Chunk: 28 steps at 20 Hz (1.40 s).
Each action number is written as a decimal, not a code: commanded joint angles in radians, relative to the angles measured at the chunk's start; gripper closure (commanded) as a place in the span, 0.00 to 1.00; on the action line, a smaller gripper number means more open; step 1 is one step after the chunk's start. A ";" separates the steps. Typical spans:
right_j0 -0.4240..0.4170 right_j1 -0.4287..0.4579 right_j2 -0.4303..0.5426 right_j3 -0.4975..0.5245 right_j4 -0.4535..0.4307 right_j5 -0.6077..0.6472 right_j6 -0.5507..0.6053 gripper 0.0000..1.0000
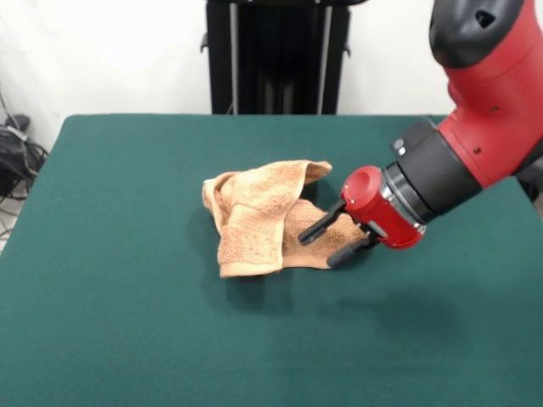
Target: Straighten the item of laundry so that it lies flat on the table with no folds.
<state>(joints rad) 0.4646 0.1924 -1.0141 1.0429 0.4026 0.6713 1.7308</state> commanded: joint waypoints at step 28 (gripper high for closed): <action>-0.075 0.000 0.112 -0.035 -0.017 -0.005 0.185 0.00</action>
<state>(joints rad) 0.4218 0.1716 -1.0140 1.0432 0.4023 0.6715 1.7308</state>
